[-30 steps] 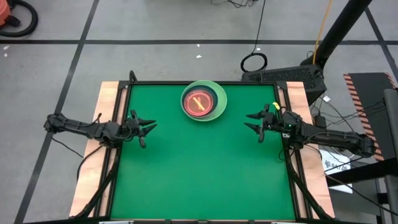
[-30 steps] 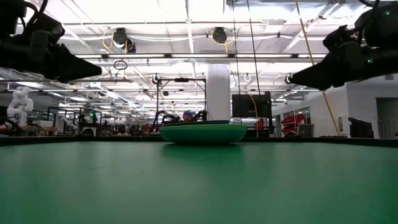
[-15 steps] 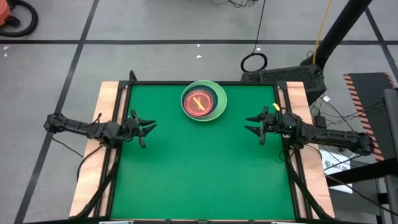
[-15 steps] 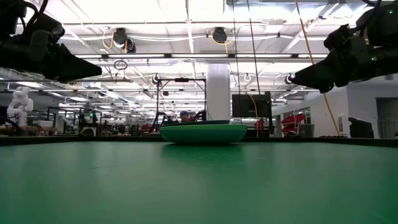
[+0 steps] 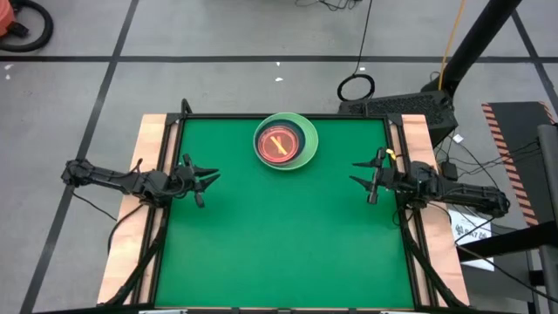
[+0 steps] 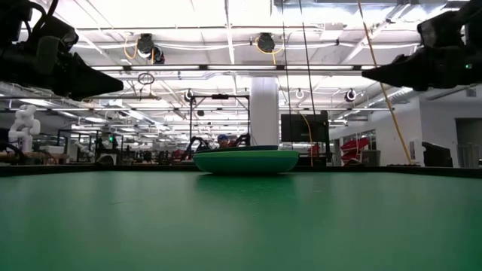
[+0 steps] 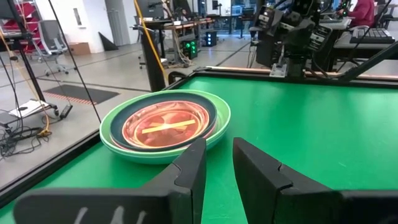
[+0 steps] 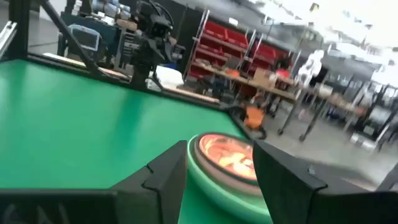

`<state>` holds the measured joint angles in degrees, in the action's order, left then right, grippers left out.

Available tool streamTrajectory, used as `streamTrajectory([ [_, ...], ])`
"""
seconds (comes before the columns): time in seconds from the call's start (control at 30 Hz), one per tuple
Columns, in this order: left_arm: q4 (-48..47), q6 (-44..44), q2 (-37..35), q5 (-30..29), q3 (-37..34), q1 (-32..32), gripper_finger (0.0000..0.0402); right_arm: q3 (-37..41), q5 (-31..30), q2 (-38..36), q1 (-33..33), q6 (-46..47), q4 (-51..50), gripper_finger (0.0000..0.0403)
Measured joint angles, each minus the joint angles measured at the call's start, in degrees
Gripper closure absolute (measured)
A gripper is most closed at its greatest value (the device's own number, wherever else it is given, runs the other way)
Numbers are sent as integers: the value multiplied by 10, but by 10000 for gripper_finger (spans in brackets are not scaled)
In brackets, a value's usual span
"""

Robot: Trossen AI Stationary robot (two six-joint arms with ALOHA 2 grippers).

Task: Stack plastic plates
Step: Return to Home Position

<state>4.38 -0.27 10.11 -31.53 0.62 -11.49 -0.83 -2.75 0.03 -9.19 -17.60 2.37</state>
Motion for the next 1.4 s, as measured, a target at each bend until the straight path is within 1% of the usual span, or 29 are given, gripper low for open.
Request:
streamTrajectory([
  [0.07,-1,0,0,0,0,0,314,0,-2,0,1,-31,5,227],
  [0.17,-1,0,0,0,0,0,314,0,-3,2,1,-44,3,227],
  [1.4,-3,0,0,1,0,0,314,0,-2,3,0,-42,3,227],
])
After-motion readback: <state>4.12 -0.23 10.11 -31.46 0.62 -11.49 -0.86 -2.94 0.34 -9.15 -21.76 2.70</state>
